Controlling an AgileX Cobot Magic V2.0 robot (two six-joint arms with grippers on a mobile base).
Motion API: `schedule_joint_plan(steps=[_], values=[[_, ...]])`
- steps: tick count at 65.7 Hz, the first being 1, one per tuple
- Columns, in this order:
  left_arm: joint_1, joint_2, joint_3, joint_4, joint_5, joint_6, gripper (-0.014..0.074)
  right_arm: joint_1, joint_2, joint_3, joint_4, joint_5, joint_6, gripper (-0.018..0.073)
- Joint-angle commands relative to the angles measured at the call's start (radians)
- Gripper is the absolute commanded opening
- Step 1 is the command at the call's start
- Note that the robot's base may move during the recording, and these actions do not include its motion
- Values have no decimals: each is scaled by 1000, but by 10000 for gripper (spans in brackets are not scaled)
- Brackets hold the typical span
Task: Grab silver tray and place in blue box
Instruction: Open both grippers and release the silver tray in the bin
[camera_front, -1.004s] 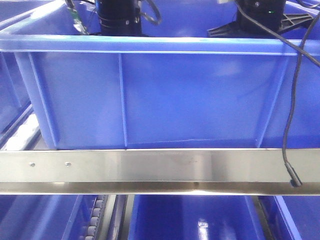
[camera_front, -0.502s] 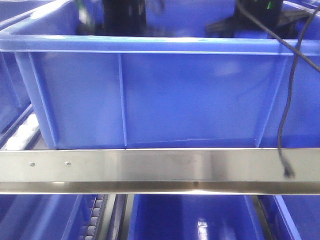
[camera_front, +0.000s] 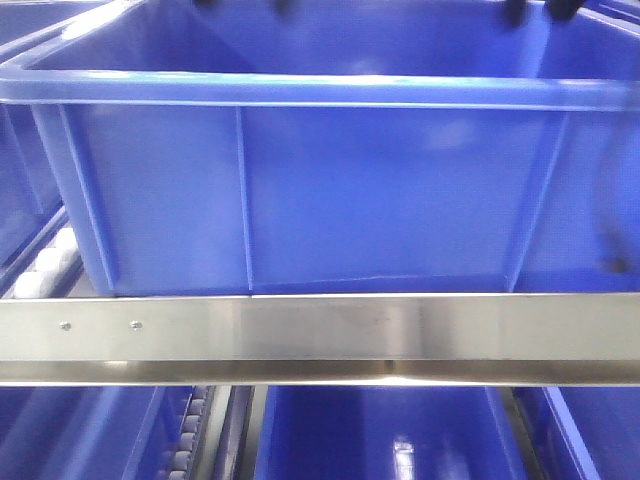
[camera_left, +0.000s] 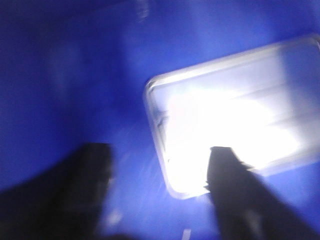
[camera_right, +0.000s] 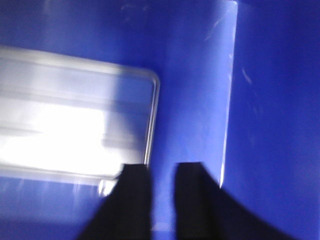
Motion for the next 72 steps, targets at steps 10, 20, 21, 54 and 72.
schedule_joint_plan(steps=[10,20,21,54,72], values=[[-17,-200,130,45,-57,18,-114,12,-242,173,-31,-157,-11,50],[-17,-318,307,37,-136,16,-94,12,-373,282,-31,-224,-11,50],[-17,-331,327,32,-141,16,-94,12,-386,292,-31,-230,-11,50],[-17,-911,1055,23,-652,-15,-94,12,-882,724,-31,-450,-11,50],[-17,-1223,1345,30,-859,-9,-94,12,-1154,911,-56,-546,-11,50]])
